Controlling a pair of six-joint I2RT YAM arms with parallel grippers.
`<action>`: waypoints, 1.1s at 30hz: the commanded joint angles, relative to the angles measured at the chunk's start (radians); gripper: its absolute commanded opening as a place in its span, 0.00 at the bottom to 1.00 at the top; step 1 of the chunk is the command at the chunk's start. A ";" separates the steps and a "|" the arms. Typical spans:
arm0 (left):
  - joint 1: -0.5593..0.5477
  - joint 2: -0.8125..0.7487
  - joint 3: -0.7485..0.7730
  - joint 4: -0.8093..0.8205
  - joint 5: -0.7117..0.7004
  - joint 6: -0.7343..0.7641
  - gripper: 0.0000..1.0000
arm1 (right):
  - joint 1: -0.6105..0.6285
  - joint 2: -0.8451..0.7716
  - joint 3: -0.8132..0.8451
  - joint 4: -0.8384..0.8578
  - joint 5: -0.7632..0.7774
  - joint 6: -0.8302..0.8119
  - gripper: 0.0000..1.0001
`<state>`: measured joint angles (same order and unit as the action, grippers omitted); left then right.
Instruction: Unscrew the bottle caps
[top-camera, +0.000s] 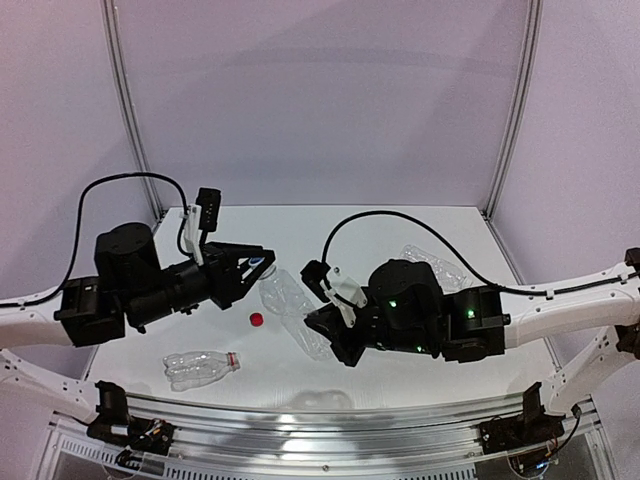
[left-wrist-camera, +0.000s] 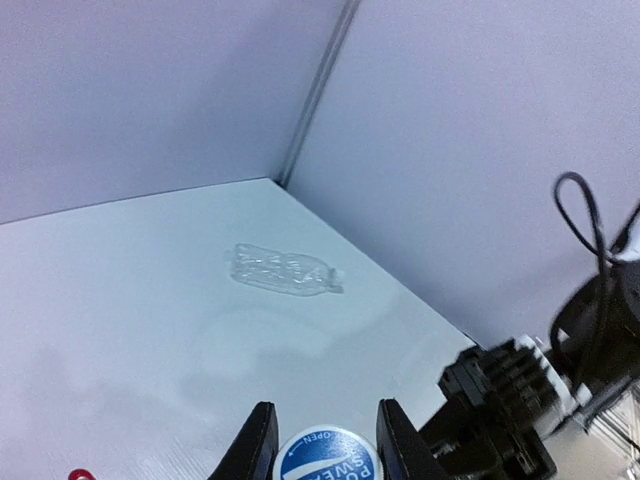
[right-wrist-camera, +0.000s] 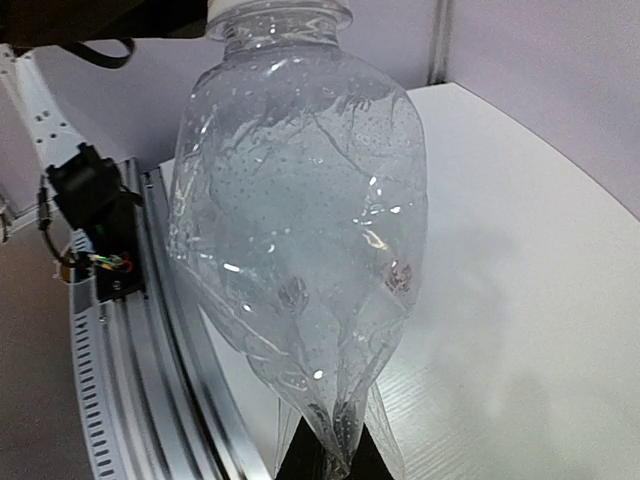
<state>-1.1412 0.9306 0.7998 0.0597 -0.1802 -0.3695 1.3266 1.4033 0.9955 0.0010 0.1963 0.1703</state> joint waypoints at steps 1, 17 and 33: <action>-0.049 0.121 0.066 -0.038 -0.283 -0.130 0.17 | 0.000 0.055 0.048 -0.091 0.220 0.037 0.00; -0.044 0.037 0.027 -0.020 -0.174 -0.084 0.94 | 0.000 0.042 0.039 -0.089 0.195 0.041 0.00; 0.138 -0.213 -0.052 0.016 0.587 0.118 0.90 | 0.000 -0.050 -0.054 0.083 -0.363 -0.034 0.00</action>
<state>-1.0100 0.6983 0.7673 0.0528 0.2165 -0.2852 1.3266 1.3754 0.9615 0.0280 0.0021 0.1581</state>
